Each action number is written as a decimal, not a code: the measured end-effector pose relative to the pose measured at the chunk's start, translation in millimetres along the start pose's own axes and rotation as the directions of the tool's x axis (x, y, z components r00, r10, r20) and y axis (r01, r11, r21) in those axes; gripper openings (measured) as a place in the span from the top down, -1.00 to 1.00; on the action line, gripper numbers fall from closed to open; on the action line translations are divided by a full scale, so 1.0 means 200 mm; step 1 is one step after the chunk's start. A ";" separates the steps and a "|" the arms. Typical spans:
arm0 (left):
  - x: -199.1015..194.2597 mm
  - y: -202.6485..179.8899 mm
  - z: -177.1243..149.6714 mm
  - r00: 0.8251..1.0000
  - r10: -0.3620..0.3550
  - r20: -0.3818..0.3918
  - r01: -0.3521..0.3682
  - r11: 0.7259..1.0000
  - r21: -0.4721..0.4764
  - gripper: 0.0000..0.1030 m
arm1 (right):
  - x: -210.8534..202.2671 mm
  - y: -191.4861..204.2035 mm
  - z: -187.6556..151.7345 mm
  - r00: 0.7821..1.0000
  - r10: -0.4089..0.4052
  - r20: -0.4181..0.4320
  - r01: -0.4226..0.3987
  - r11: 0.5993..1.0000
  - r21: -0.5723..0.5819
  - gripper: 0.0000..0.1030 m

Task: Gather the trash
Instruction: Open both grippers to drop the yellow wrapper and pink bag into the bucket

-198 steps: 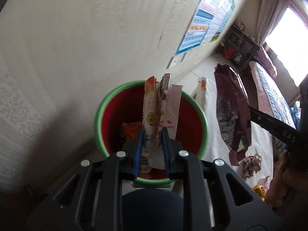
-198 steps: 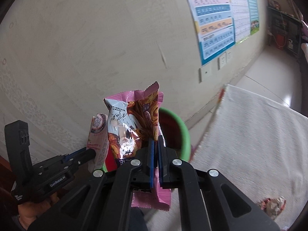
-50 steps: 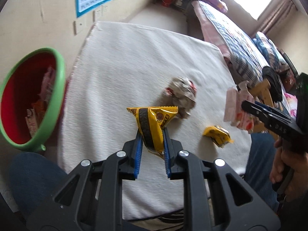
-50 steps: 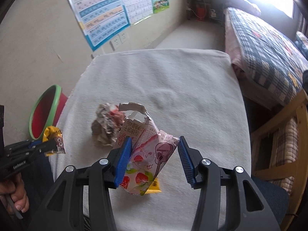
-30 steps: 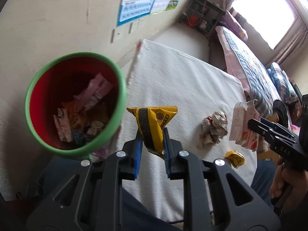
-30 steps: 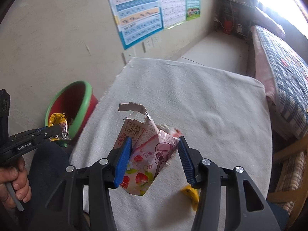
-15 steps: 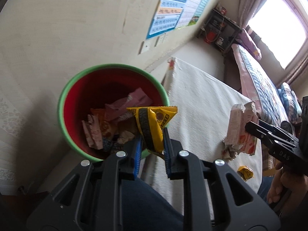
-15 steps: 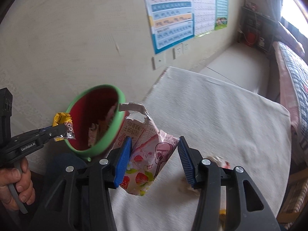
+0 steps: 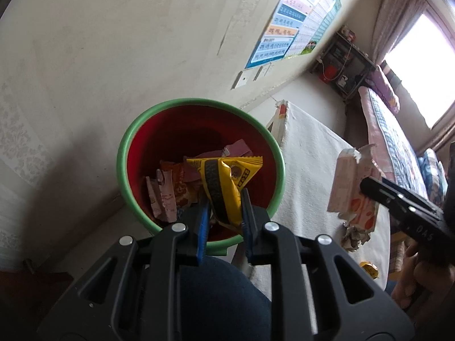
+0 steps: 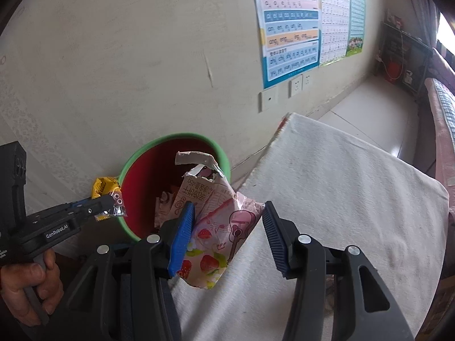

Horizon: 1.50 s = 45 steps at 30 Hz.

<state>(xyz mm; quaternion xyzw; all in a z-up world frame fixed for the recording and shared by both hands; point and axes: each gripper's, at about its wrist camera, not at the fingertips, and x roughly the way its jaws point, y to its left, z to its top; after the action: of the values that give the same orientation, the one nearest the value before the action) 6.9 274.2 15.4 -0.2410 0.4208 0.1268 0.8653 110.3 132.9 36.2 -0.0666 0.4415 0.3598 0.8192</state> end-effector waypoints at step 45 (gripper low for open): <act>-0.05 0.17 0.20 0.999 -0.001 -0.038 0.000 1.000 -0.022 0.63 | 0.15 0.32 0.28 0.994 0.058 -0.087 -0.078 0.968 -0.240 0.06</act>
<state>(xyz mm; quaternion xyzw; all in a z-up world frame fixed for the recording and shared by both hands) 14.0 323.5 34.4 -0.2531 0.4359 0.1266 0.8544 116.8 219.5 60.0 -0.1656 0.4284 0.4361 0.7739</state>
